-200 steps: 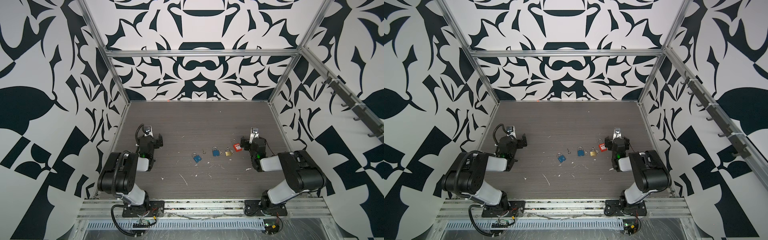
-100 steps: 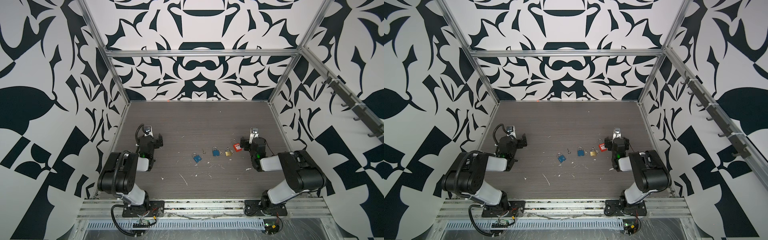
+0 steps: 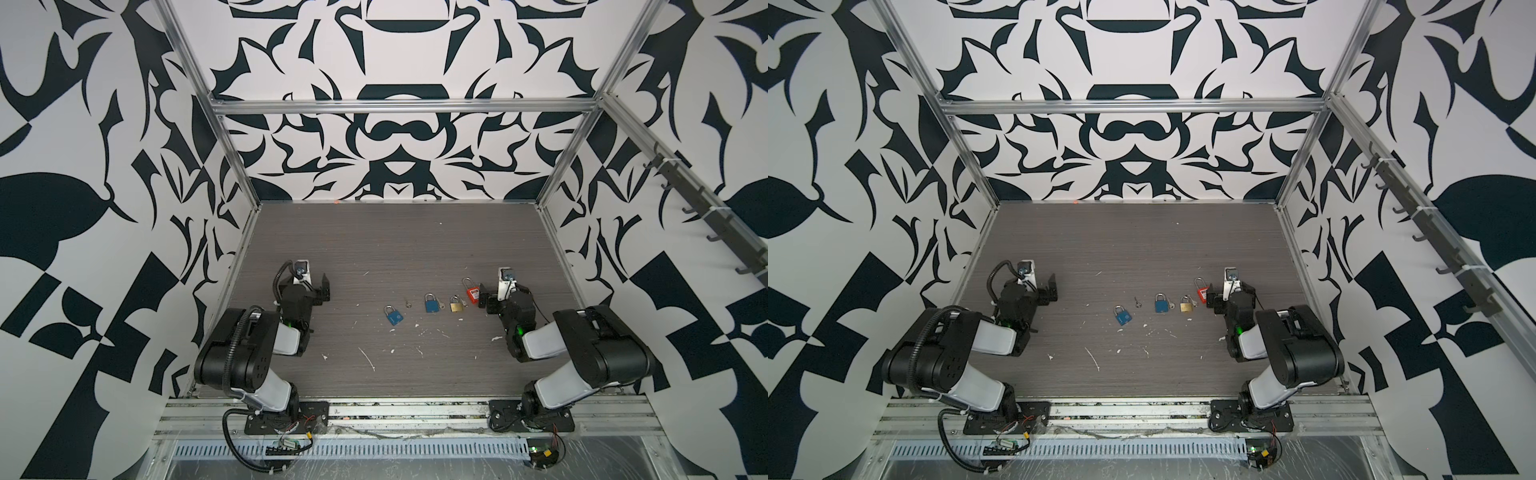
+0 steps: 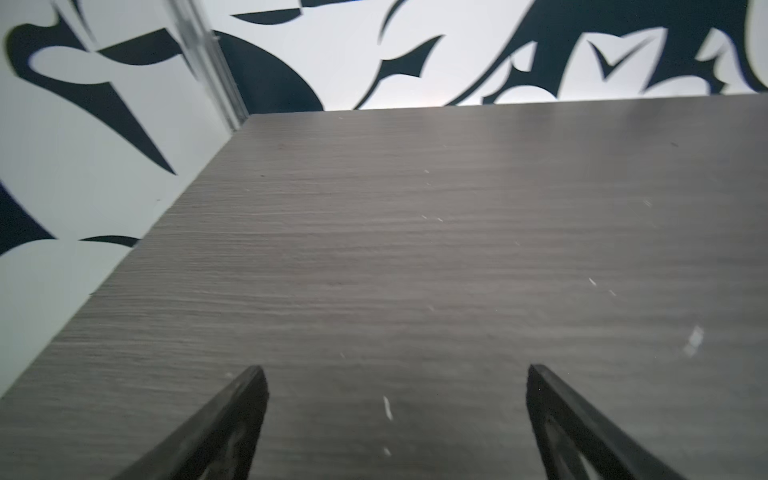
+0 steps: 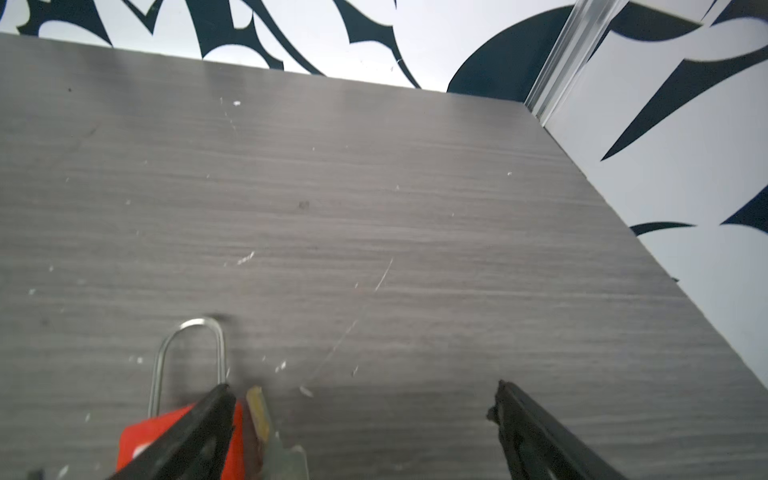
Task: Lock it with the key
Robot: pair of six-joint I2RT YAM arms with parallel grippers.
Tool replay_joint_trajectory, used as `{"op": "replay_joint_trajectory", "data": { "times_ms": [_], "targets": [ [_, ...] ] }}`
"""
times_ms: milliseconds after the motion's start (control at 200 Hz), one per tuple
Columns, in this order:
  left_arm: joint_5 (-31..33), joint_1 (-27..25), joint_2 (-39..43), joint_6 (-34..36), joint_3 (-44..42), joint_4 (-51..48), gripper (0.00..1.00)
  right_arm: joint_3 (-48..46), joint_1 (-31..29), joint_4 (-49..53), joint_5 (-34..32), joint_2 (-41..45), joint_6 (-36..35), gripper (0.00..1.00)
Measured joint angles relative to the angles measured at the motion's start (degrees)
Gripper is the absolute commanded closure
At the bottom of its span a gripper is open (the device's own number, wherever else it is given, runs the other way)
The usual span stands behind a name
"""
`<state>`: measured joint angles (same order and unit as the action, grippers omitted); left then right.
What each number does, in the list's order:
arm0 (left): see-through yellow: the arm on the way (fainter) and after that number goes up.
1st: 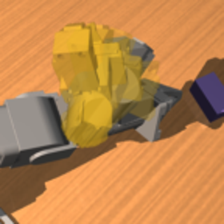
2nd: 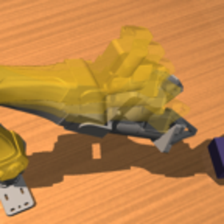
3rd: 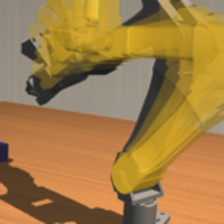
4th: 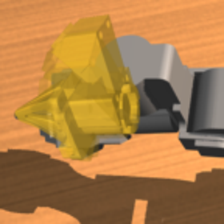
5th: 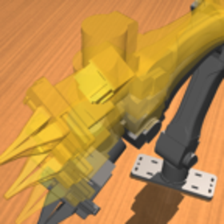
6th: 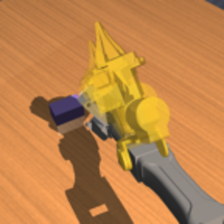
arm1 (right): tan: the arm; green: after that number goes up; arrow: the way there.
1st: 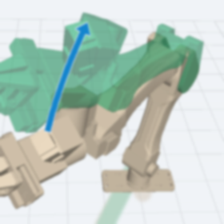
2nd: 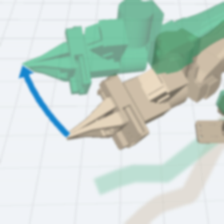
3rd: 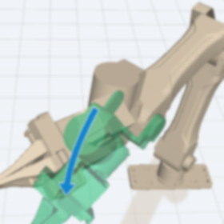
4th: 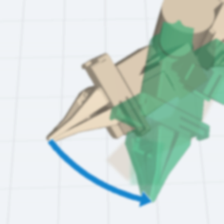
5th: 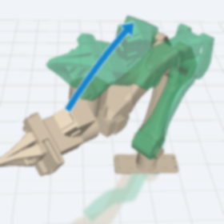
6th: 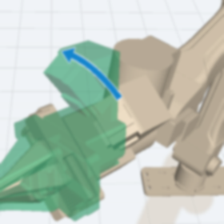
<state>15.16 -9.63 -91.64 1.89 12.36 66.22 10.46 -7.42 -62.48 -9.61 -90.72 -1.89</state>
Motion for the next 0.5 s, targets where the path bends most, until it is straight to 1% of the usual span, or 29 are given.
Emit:
{"op": "replay_joint_trajectory", "data": {
  "times_ms": [50, 80, 100, 125, 180, 220, 250, 290, 315, 355, 410, 500],
  "targets": [
    [1.01, -0.61, -1.31, 0.39, 1.46, -2.23, 0.00, 3.50, 0.13, 4.55, -0.20, 0.35, 0.07, 0.00],
    [1.60, -0.55, -0.61, 0.09, 2.60, -5.18, 0.00, 4.98, 0.35, 4.61, -0.09, 0.35, 0.11, 0.00],
    [1.42, -0.37, 0.02, 0.00, 2.73, -5.25, 0.00, 5.38, 0.31, 3.43, -0.02, 0.35, 0.13, 0.01],
    [1.46, -0.15, 1.03, -0.07, 2.45, -4.39, 0.00, 5.16, 0.28, 1.18, 0.20, 0.44, 0.02, 0.01],
    [1.33, 0.15, 2.25, -0.13, 0.31, 1.31, 0.00, 2.80, 0.13, -4.13, 0.55, 0.57, -0.15, 0.01],
    [1.68, 0.24, 0.94, 0.39, -0.61, 5.31, 0.00, 1.70, -0.02, -4.44, 0.35, 0.50, -0.22, 0.00],
    [2.51, 0.00, -0.50, 0.94, -0.35, 5.99, 0.00, 1.86, -0.07, -2.54, 0.20, 0.44, -0.28, 0.01],
    [3.02, -0.17, -1.29, 1.01, 1.07, 2.82, 0.00, 3.45, -0.02, 1.70, 0.20, 0.44, -0.26, 0.01],
    [2.99, 0.04, -0.92, 0.85, 2.43, -0.98, 0.00, 4.70, 0.35, 3.91, 0.35, 0.44, -0.22, 0.00],
    [1.01, 1.22, 0.09, -0.20, 4.83, -5.75, 0.00, 6.38, 0.70, 5.49, 0.39, 0.42, 0.04, 0.01],
    [-1.16, 3.96, 0.61, -1.11, 6.64, -6.10, 0.00, 8.35, 1.16, 6.73, 0.35, 0.44, 0.24, 0.00],
    [-2.03, 6.67, 1.46, -2.45, 7.54, -7.76, 0.01, 9.51, 1.49, 7.96, 0.35, 0.44, 0.31, 0.01]
  ]
}}
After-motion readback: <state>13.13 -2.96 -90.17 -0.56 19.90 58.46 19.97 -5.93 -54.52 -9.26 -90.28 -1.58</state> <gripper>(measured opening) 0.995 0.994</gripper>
